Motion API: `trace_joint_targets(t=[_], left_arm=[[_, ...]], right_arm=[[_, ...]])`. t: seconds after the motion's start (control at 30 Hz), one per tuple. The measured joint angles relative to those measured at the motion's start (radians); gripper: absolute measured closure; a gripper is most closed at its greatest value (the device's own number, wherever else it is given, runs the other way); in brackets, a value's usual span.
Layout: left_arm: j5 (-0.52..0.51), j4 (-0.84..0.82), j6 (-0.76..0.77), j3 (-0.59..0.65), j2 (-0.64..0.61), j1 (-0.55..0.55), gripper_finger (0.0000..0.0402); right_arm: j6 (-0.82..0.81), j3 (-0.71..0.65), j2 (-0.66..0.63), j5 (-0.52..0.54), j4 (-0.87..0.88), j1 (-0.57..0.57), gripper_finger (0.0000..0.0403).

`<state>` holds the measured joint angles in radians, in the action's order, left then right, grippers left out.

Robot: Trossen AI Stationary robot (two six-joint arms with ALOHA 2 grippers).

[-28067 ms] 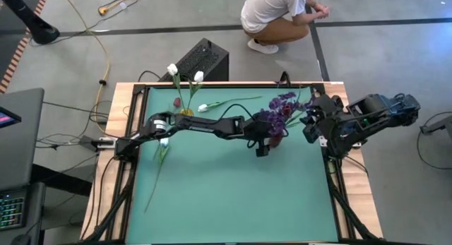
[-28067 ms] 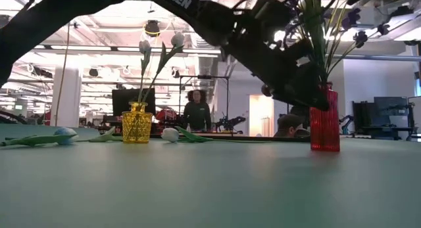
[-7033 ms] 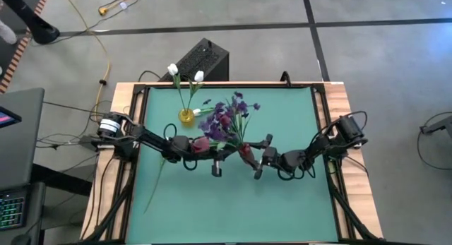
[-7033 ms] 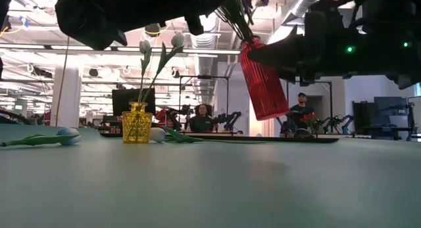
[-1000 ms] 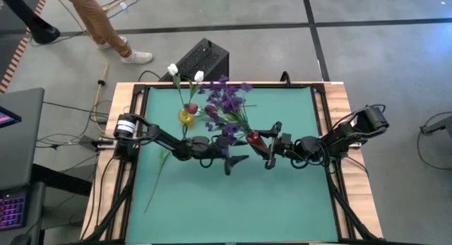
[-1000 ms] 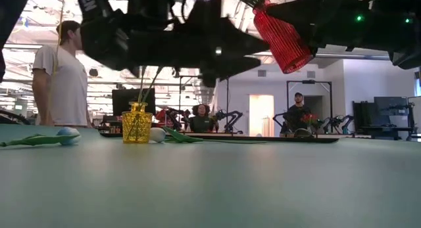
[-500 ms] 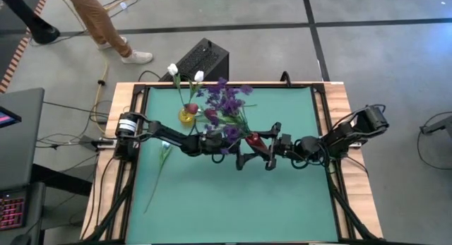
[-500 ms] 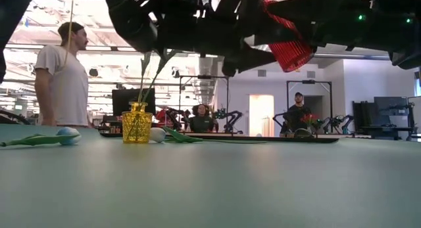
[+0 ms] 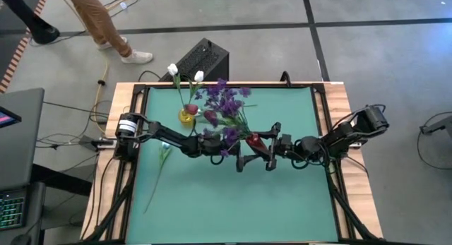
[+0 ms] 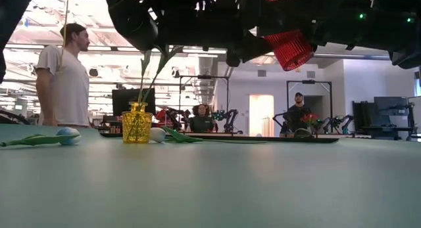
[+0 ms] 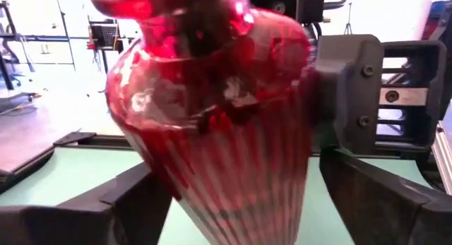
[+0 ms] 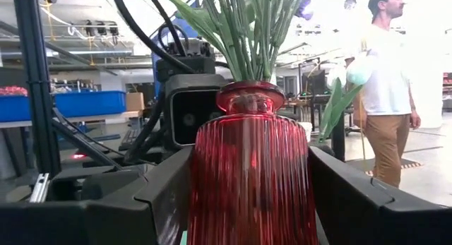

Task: Sort flowers into vase by color
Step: Put the red flower into the red vase

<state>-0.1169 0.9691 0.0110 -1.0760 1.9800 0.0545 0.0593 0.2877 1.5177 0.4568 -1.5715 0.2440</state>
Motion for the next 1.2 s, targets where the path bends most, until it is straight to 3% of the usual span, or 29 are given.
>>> trace_joint_targets(t=[0.23,0.63,0.93,1.2], left_arm=[[-0.008,-0.009,0.019,0.000,0.000,0.000,0.0172],[-0.069,-0.122,-0.012,-0.001,-0.004,0.003,0.0175],[-0.092,-0.367,-0.058,0.003,0.005,0.001,0.0175],[-0.116,-0.386,-0.074,0.001,0.002,0.000,0.0175]], right_arm=[[0.012,-0.001,0.000,-0.004,0.001,0.000,0.0127],[0.006,-0.003,0.002,0.001,0.041,0.002,0.0123],[-0.132,0.002,-0.036,0.048,0.293,-0.006,0.0079],[-0.220,0.001,-0.141,0.041,0.548,-0.011,0.0073]])
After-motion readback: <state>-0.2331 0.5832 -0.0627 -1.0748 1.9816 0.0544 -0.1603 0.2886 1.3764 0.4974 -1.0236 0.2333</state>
